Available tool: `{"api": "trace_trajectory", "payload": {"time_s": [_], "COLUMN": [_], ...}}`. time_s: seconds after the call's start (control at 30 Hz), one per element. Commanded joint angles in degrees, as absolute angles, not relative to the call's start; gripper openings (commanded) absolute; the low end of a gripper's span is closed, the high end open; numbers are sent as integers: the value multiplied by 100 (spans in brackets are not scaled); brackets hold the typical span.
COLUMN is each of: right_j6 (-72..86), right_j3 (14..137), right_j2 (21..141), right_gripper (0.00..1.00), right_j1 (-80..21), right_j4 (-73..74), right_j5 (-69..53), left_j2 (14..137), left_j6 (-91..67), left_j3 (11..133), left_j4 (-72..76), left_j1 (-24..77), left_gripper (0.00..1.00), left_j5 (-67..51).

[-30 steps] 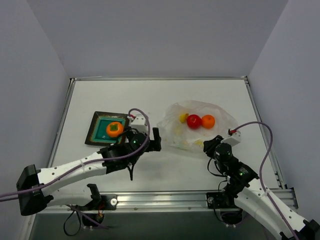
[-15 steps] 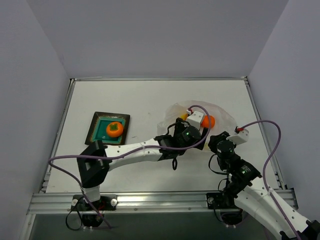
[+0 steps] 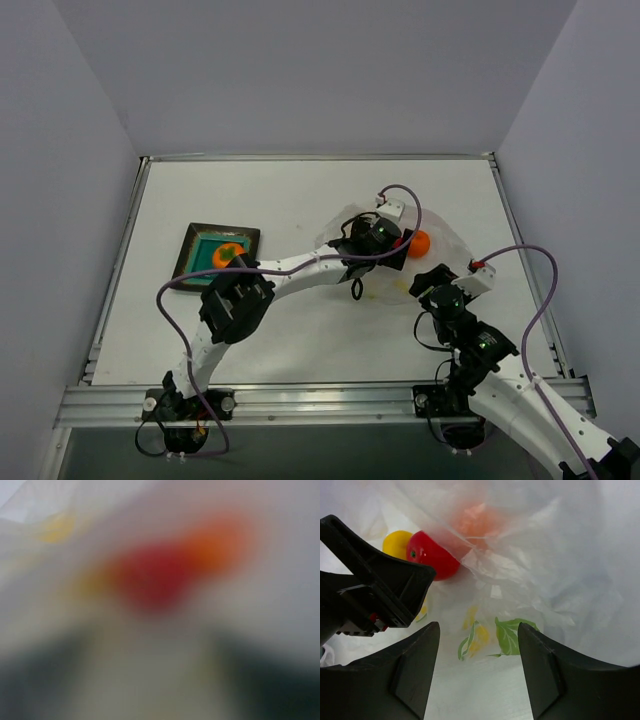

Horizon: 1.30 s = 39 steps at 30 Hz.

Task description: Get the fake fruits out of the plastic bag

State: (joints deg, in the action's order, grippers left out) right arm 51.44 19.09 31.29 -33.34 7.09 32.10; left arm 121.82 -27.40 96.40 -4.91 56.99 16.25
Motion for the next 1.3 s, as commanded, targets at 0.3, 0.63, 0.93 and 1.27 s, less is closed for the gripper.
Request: {"api": "trace_trajectory", "payload": {"time_s": [0.3, 0.63, 0.93, 1.27], "right_j6": [5326, 5221, 5203, 5203], "right_j3": [1670, 1600, 1521, 1494], "right_j2": [3823, 3999, 3841, 3753], "right_gripper": [58, 65, 54, 51], "right_j1": [-3269, -3147, -2997, -2804], "right_j4": [203, 62, 62, 62], "right_j5": [3068, 2962, 2795, 2716], "left_j2": [12796, 13202, 11621, 9591], "left_j6": [-2549, -2540, -2707, -3260], "left_j3": [10705, 11075, 9670, 8018], "left_j4": [-650, -546, 246, 974], "left_j1": [5432, 5353, 5361, 5361], "left_gripper": [97, 72, 54, 50], "left_j5": [1019, 984, 546, -544]}}
